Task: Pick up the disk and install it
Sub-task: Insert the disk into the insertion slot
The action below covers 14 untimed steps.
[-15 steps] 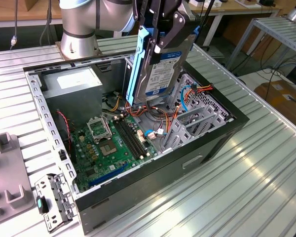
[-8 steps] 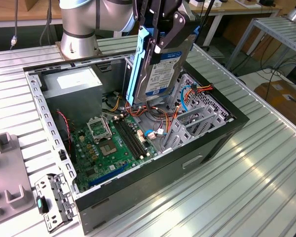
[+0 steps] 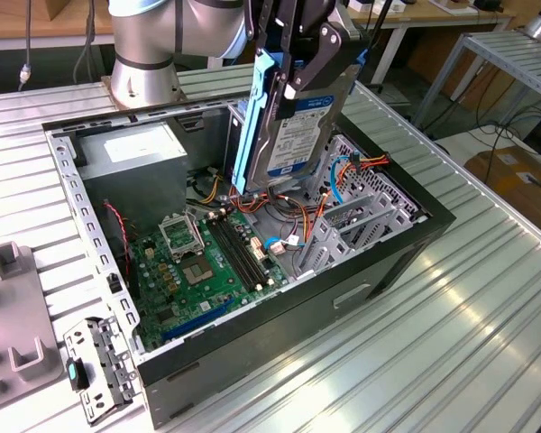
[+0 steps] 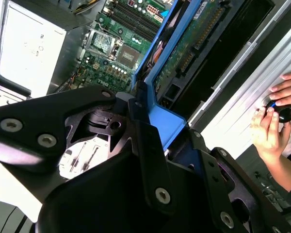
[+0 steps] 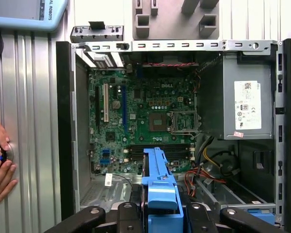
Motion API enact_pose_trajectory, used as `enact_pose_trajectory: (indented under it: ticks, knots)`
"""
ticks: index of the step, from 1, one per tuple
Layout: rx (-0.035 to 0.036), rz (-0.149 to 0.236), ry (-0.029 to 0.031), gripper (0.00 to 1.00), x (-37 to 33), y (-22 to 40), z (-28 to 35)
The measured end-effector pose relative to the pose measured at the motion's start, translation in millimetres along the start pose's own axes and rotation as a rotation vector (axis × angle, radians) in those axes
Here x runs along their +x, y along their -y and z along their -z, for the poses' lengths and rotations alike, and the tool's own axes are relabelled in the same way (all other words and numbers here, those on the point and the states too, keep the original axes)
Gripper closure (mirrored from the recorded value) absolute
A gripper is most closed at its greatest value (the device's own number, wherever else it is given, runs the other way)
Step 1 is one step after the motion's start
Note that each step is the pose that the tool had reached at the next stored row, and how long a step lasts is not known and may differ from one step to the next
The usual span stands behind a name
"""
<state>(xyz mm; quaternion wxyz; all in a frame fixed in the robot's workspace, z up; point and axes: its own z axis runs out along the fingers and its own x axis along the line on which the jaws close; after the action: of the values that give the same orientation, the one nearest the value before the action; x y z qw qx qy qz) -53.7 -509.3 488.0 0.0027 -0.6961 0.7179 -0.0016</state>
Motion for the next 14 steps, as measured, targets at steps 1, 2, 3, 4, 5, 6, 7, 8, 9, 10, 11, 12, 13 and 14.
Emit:
enact_pose_trajectory:
  ticks: [1, 2, 3, 4, 5, 6, 7, 8, 9, 10, 11, 12, 13, 14]
  knots:
    - [0.0, 0.0, -0.0001, 0.63, 1.7, 0.1, 0.0]
    - [0.0, 0.0, -0.0001, 0.63, 3.7, 0.2, 0.0]
    - [0.0, 0.0, 0.0, 0.63, 6.3, 0.2, -0.1]
    - [0.0001, 0.0, 0.0001, 0.63, 9.0, 0.4, -0.3]
    - [0.0001, 0.0, 0.0001, 0.63, 11.7, 0.8, -0.4]
    - [0.0, 0.0, 0.0, 0.63, 14.2, 1.3, -0.5]
    - [0.0, 0.0, -0.0002, 0.63, 16.3, 2.3, -0.6]
    - [0.0, 0.0, -0.0001, 0.63, 18.0, 3.7, -0.8]
    - [0.0001, 0.0, 0.0, 0.63, 19.5, 5.7, -1.1]
    - [0.0, 0.0, -0.0001, 0.63, 21.0, 8.2, -1.3]
    - [0.0001, 0.0, 0.0, 0.63, 22.4, 11.4, -1.6]
    - [0.0, 0.0, -0.0002, 0.63, 23.5, 14.5, -1.8]
    - [0.0, 0.0, -0.0003, 0.63, 25.2, 18.4, -2.2]
    - [0.0001, 0.0, -0.0003, 0.63, 26.8, 21.3, -2.5]
